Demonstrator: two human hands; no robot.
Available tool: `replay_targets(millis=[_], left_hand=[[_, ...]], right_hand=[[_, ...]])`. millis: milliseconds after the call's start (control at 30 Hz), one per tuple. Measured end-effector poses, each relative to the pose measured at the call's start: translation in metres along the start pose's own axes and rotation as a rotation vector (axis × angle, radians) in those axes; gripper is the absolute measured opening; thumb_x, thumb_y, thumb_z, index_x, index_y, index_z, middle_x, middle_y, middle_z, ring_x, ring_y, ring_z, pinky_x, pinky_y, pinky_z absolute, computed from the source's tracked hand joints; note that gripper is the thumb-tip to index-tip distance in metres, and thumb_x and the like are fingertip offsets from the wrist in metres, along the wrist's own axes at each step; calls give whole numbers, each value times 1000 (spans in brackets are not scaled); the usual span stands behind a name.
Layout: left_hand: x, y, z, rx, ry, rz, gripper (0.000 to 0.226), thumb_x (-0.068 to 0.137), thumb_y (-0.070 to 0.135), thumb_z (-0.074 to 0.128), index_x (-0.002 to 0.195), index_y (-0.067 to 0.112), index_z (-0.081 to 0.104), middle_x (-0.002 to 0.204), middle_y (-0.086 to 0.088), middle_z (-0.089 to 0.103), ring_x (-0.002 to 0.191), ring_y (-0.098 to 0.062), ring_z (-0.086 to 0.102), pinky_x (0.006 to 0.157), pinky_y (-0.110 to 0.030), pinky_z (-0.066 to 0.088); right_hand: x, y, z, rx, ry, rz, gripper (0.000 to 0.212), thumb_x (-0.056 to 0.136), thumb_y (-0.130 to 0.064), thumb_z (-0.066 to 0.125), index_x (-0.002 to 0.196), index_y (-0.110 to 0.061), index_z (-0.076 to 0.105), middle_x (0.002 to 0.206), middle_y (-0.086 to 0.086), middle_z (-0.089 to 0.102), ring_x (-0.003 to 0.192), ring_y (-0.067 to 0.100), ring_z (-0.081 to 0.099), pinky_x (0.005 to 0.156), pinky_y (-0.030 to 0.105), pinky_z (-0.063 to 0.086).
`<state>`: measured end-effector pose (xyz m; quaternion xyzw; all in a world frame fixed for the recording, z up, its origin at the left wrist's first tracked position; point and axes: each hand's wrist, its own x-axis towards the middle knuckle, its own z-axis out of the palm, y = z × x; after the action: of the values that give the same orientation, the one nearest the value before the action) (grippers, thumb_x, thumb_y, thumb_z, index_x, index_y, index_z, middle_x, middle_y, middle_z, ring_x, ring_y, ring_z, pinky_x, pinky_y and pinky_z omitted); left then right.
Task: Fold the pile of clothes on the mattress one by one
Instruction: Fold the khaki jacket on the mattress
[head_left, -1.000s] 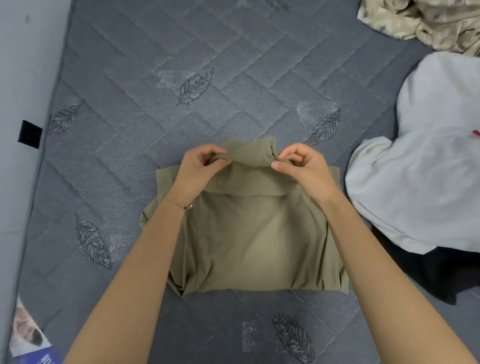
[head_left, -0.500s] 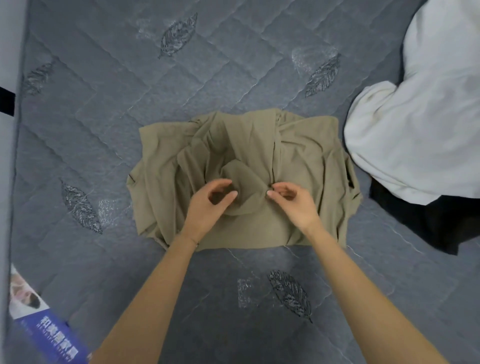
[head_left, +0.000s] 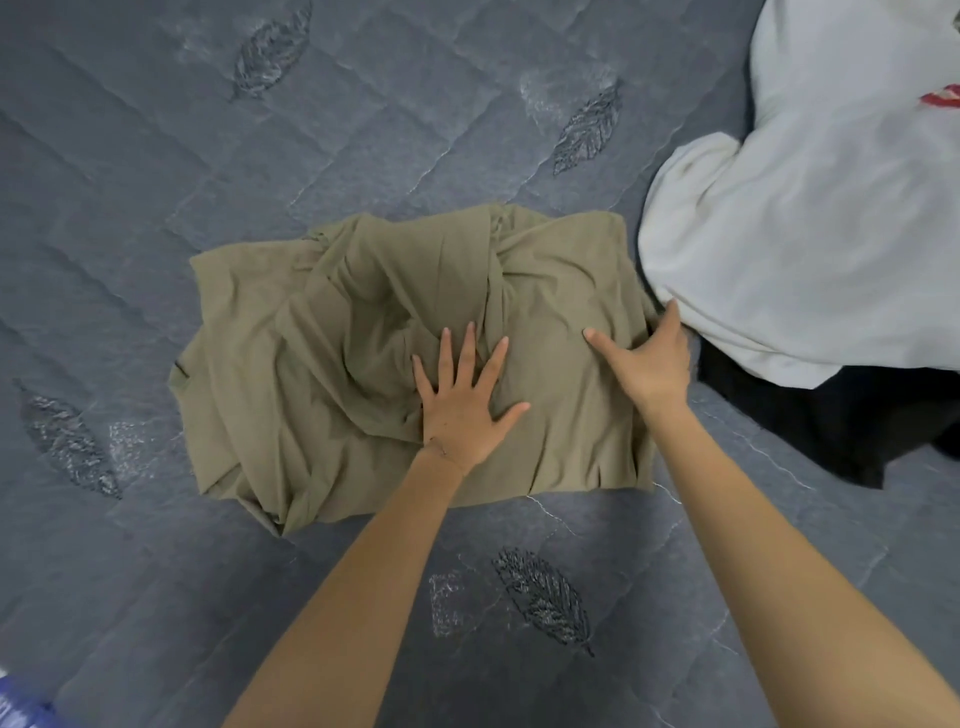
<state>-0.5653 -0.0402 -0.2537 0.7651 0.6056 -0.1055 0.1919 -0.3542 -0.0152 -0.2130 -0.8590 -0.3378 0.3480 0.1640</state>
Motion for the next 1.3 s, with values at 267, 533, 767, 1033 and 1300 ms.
replay_targets(millis=[267, 533, 767, 1033, 1300], left_hand=[[-15, 2, -5, -277, 166, 54, 79, 85, 76, 19, 152, 37, 2, 162, -2, -1, 148, -25, -9, 113, -56, -8], [-58, -10, -76, -1431, -11, -37, 73, 92, 51, 54, 150, 35, 12, 152, 18, 27, 138, 7, 27, 117, -29, 26], [-95, -91, -124, -1648, 153, -301, 88, 76, 39, 75, 147, 31, 24, 136, 20, 44, 122, 7, 47, 103, -21, 43], [-107, -185, -94, -1436, 386, -496, 32, 91, 2, 62, 114, 25, 57, 107, 12, 64, 96, 6, 62, 93, -23, 51], [-125, -237, -59, -985, 497, -647, 69, 89, 35, 63, 147, 16, 33, 146, -8, 43, 134, -23, 42, 113, -41, 33]], right_hand=[[2, -21, -5, 531, -385, 134, 60, 77, -33, 80, 127, -11, 55, 123, 2, 64, 105, 15, 64, 95, 33, 51], [-65, -109, 27, 444, -520, -302, 27, 89, -2, 63, 114, -11, 61, 115, 6, 67, 105, 14, 62, 97, 29, 49], [-131, -193, 94, 192, -650, -623, 49, 92, 0, 55, 139, -4, 42, 135, 5, 51, 125, 11, 45, 99, 4, 31], [-155, -204, 157, 168, -862, -535, 53, 100, -2, 44, 149, -16, 30, 138, 9, 46, 125, 21, 51, 101, 18, 36], [-125, -184, 182, -473, -439, -854, 67, 90, -44, 60, 149, -31, 31, 159, 0, 23, 148, 23, 7, 119, 42, 1]])
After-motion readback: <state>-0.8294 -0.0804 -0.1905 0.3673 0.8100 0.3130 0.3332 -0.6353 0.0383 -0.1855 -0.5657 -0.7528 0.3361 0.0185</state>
